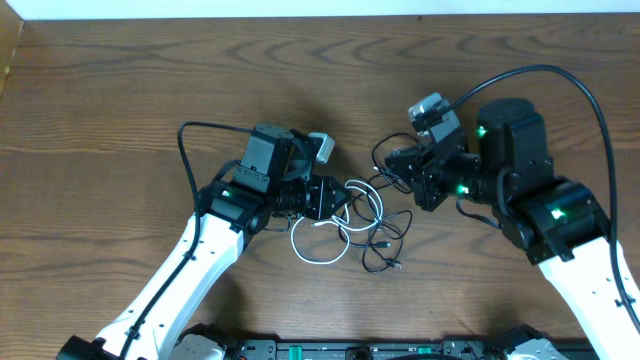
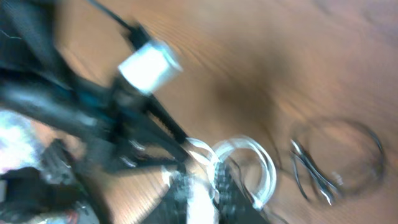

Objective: Untangle cables

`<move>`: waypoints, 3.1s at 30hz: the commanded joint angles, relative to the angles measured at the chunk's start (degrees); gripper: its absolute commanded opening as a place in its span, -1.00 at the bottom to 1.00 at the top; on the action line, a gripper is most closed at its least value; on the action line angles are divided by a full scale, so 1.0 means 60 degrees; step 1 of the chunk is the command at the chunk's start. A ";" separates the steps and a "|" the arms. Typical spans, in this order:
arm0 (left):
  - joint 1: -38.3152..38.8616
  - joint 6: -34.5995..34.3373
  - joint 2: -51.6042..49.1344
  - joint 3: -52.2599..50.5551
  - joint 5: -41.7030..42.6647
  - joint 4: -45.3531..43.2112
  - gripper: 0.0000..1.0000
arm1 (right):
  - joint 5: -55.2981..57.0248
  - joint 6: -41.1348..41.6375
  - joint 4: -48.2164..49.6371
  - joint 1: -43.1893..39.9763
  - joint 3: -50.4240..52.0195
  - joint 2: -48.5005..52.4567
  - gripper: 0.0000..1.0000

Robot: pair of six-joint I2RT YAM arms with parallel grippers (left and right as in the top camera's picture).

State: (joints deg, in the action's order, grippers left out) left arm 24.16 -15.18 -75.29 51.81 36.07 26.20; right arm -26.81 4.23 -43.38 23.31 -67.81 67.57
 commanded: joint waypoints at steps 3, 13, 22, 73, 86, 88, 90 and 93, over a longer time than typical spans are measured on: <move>0.0007 -0.0018 -0.0051 0.0153 -0.1949 0.0962 -0.31 | 0.1045 -0.0984 -0.1636 0.0007 -0.0109 0.0721 -0.19; 0.0004 -0.0652 -0.0051 0.0153 -0.3399 0.1202 -0.30 | 0.0565 -0.1770 -0.2284 0.1067 -0.0109 0.3056 0.30; 0.0004 -0.0885 -0.0051 0.0153 -0.3778 0.1490 -0.29 | 0.2233 -0.1341 -0.1217 0.1559 -0.0109 0.5402 -0.24; 0.0007 0.0189 -0.0051 0.0153 0.3876 -0.2994 -0.27 | 0.1042 0.0011 -0.0211 -0.0120 -0.3796 0.0616 -0.98; 0.0007 -0.0765 -0.0051 0.0153 0.2852 -0.4634 -0.27 | 0.0528 0.0153 -0.0339 -0.0120 -0.3796 0.0612 -0.98; 0.0007 -0.0954 -0.0051 0.0153 0.2506 -0.4681 -0.26 | 0.0361 0.0153 -0.0324 -0.0120 -0.3796 0.0612 -0.98; 0.0007 -0.1002 -0.0055 0.0153 0.2361 -0.4674 -0.26 | 0.0328 0.0189 -0.0324 -0.0120 -0.3796 0.0612 -0.98; 0.0007 -0.1005 -0.0066 0.0153 0.2331 -0.4674 -0.26 | 0.0302 0.0259 -0.0299 -0.0120 -0.3796 0.0612 -0.98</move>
State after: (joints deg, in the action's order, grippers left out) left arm 24.16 -19.90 -75.33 51.99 52.12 -1.54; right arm -23.29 4.58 -45.39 22.92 -90.24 71.72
